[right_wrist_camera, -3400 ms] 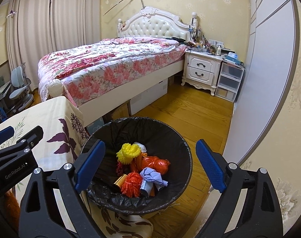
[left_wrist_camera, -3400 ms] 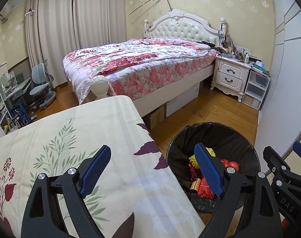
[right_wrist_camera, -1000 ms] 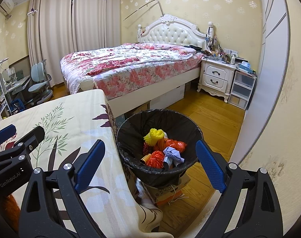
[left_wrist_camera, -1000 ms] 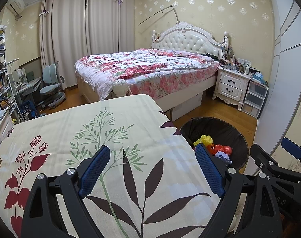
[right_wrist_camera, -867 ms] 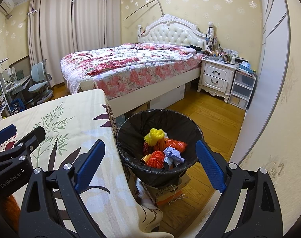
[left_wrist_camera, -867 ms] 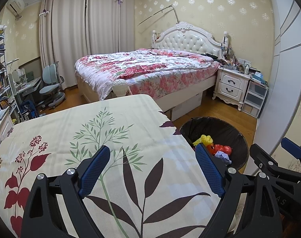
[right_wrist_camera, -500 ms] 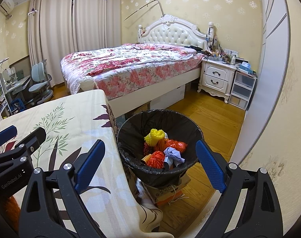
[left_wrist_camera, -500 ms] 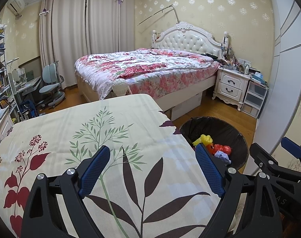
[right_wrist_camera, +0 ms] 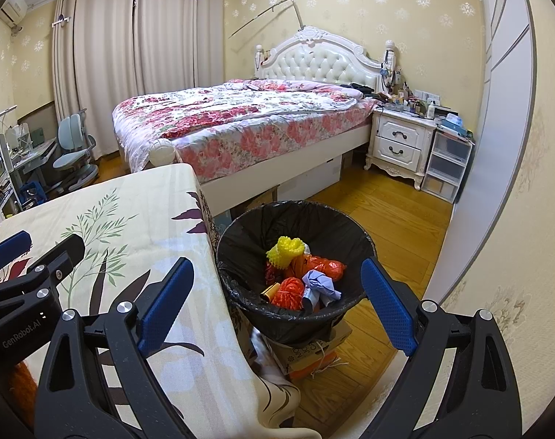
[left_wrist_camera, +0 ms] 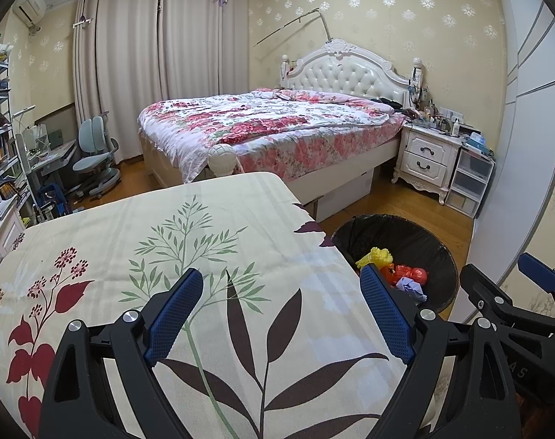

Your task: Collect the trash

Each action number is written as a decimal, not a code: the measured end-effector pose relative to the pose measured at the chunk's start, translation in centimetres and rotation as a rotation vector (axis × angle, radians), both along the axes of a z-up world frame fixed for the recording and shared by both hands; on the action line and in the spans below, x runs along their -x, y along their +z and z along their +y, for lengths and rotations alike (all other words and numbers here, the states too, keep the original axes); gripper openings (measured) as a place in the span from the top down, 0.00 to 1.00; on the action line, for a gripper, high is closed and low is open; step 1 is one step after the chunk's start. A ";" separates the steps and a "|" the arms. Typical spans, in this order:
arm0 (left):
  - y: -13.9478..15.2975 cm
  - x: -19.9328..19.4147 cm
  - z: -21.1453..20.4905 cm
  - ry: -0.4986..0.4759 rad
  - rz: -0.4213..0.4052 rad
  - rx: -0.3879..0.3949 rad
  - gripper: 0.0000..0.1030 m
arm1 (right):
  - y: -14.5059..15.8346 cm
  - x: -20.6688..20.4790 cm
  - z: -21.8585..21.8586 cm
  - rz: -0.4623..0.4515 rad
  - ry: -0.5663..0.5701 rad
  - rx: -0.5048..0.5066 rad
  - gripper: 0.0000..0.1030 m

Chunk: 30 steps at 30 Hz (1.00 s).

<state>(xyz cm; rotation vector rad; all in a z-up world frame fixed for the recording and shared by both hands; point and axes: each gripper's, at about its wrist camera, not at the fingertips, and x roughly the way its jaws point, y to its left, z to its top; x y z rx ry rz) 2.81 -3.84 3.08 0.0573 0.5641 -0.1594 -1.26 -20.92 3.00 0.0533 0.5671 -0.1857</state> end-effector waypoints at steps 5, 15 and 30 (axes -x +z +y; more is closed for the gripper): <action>0.0 0.0 0.0 0.001 0.000 0.000 0.15 | 0.0 0.0 0.0 0.001 0.000 0.000 0.12; -0.3 0.0 0.1 -0.001 0.005 0.002 0.15 | 0.0 0.0 0.0 0.002 -0.001 0.000 0.12; -0.4 0.4 0.3 0.012 -0.017 0.000 0.15 | 0.0 0.0 0.0 0.002 0.000 0.001 0.12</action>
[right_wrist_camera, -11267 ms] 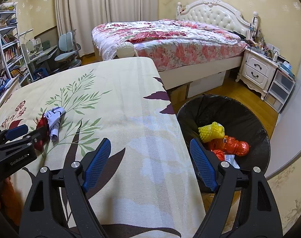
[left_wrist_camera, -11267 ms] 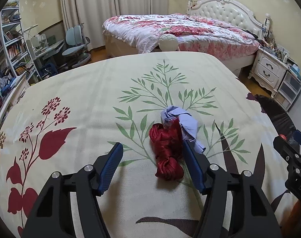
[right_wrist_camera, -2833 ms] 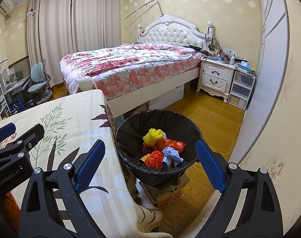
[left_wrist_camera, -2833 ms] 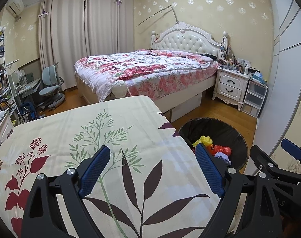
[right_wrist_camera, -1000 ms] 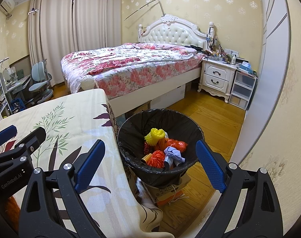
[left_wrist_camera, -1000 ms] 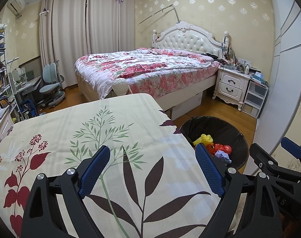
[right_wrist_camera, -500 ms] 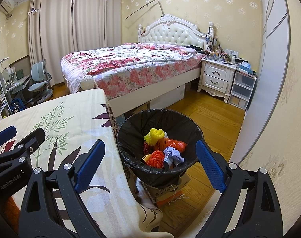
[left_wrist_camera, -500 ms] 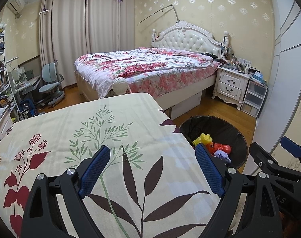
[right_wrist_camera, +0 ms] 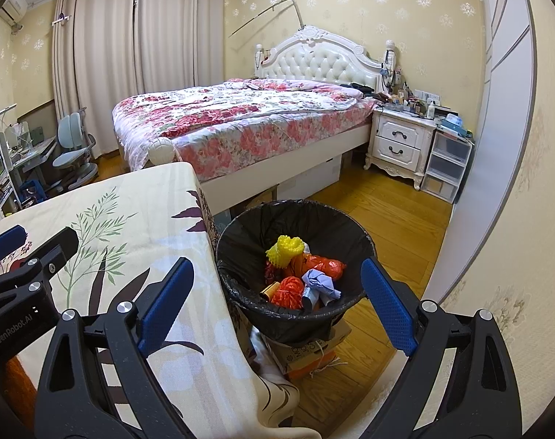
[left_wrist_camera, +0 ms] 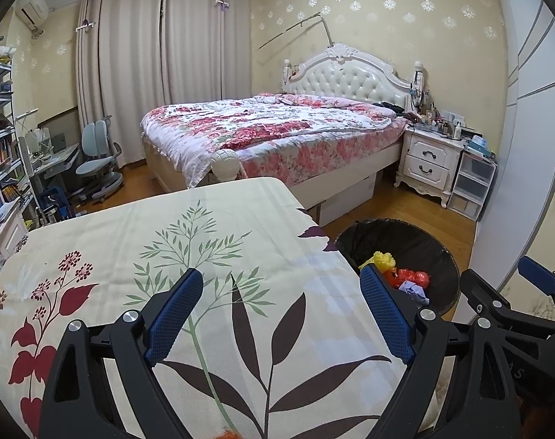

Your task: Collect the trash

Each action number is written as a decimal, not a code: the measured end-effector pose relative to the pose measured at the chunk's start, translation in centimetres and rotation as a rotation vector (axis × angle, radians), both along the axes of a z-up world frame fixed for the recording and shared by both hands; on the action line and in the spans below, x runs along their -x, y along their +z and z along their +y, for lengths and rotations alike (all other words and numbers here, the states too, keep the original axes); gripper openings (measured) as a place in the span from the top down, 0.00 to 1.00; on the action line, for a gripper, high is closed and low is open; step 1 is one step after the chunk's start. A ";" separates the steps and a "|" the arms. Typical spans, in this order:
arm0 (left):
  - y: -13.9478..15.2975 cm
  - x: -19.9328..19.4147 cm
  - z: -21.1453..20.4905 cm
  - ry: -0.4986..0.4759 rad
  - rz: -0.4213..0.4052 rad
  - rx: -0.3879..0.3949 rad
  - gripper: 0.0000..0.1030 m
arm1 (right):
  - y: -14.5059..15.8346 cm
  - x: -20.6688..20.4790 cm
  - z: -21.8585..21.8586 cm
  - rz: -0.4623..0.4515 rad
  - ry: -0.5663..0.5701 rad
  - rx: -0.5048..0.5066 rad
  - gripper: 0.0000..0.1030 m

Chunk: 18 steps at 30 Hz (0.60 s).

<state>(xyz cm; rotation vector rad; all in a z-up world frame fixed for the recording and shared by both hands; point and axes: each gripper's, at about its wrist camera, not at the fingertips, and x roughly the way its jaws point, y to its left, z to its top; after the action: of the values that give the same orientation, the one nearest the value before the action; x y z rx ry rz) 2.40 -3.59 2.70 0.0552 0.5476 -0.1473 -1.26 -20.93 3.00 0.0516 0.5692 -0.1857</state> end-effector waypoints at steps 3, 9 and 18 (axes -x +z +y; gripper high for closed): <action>0.0 0.0 0.0 -0.001 0.000 -0.001 0.15 | 0.0 0.0 0.0 0.001 0.000 0.001 0.12; 0.4 0.3 -0.3 -0.005 -0.018 0.000 0.15 | 0.0 0.0 0.1 0.001 0.000 0.001 0.12; 0.4 0.0 0.2 0.018 -0.011 0.005 0.15 | -0.6 -0.3 0.8 0.006 0.010 0.001 0.12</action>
<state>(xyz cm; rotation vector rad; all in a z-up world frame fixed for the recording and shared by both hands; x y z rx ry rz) 2.43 -3.37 3.14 0.0465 0.5370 -0.1303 -0.92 -20.14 2.37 0.0475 0.5750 -0.1760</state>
